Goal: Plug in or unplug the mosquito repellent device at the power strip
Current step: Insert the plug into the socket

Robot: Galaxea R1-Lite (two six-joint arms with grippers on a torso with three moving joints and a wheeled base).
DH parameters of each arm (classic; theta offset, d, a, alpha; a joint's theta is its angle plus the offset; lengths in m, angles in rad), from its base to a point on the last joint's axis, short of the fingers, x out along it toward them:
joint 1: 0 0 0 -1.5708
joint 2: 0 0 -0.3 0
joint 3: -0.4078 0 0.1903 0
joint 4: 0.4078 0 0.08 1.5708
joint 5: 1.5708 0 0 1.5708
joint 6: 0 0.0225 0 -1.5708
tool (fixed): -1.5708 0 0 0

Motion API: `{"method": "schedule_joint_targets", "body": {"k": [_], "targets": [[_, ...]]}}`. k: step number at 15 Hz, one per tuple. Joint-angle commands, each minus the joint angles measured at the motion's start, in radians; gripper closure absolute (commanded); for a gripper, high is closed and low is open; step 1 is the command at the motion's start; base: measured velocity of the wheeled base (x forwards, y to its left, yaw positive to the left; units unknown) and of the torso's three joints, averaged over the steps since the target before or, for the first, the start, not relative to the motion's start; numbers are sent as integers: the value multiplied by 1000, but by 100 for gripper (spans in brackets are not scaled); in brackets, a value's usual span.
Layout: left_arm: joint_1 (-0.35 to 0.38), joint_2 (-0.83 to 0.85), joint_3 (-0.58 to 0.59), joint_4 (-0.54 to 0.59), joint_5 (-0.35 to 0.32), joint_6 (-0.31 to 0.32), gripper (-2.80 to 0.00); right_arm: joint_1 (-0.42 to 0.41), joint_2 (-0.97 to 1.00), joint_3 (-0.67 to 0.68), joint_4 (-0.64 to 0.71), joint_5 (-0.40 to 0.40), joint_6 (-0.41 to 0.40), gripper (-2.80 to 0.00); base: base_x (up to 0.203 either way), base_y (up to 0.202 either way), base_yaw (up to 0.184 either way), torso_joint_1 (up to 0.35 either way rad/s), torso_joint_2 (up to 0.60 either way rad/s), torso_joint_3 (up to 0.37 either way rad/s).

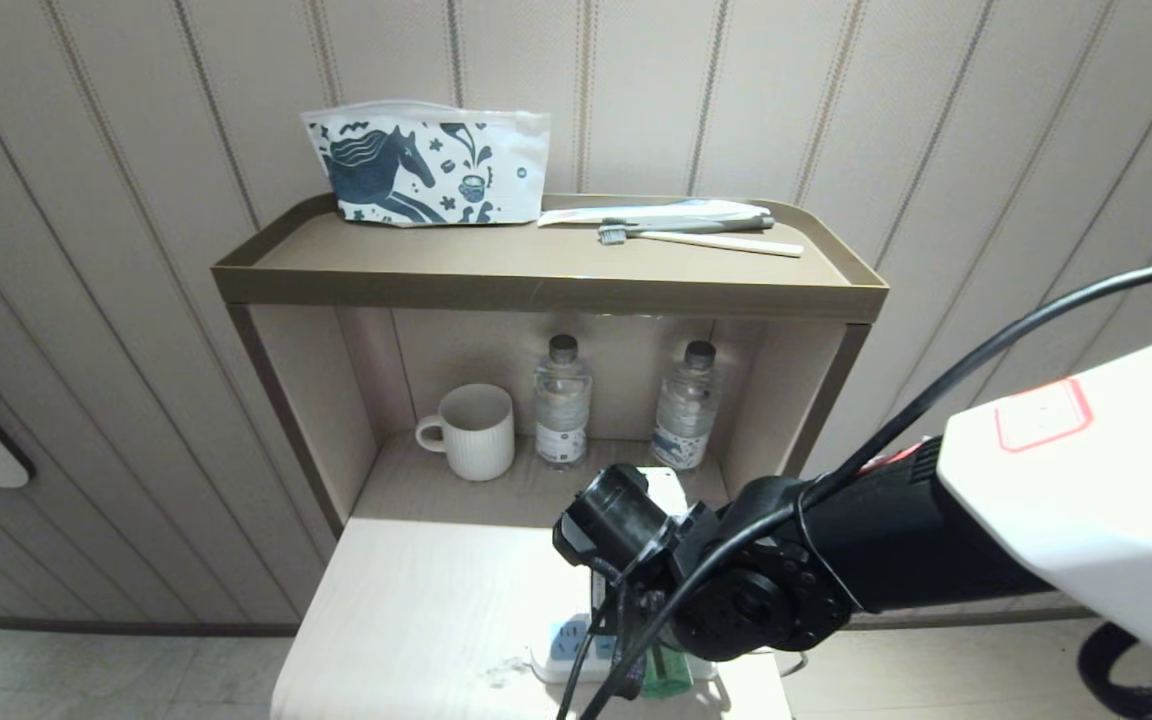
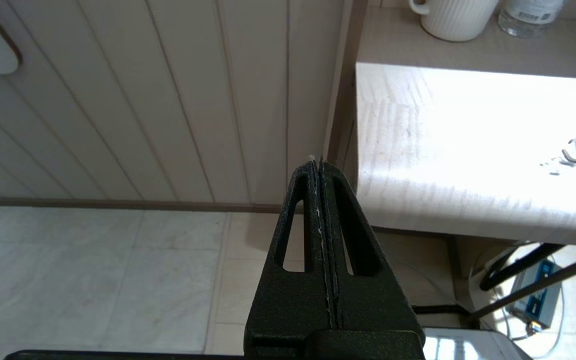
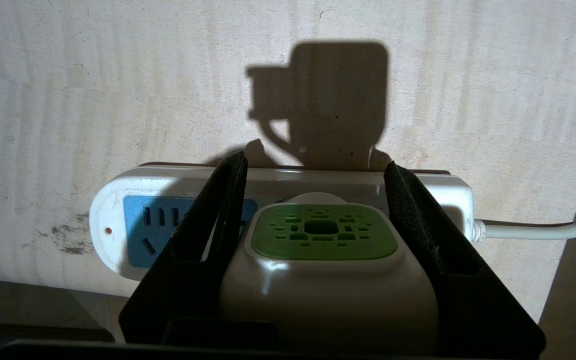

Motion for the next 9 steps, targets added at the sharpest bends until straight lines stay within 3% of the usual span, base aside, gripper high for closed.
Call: {"method": "schedule_joint_targets", "body": {"k": [1,9], "targets": [[-1,1,0,2,1,0,0,1,4,-7,-2,-2,-8,0,0,0,0,0,0,0],[-1,1,0,2,1,0,0,0,-8,10,-10,-13,-2,0,0,0,0,0,0,0]]}}
